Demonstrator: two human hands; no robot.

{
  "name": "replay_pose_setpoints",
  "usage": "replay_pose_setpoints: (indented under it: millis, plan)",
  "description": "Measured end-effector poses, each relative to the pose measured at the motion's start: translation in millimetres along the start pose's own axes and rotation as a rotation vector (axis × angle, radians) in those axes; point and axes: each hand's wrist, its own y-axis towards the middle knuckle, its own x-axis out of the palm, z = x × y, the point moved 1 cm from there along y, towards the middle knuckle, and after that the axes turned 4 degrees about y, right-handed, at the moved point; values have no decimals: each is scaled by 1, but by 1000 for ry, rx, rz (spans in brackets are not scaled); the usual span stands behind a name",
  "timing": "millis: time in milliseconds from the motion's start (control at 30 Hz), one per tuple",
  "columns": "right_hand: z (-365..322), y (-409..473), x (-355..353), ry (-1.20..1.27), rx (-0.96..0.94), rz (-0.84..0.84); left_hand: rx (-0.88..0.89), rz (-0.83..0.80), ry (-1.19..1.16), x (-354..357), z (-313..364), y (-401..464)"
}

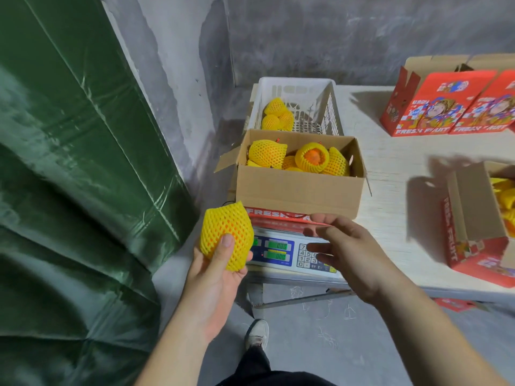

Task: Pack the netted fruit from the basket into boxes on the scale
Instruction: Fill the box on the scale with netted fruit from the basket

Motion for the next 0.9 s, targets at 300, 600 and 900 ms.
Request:
replay_pose_setpoints:
  millis: [300,600,900]
  plan:
    - [-7,2,7,97,-37,-12,71,75,-34,-21,7,-17]
    - [-6,4,8,168,-16,-47,113,95,12,-30,6,-23]
    - [6,-23,50,-201,-74,-460,34,-49,-42,5,-7,-22]
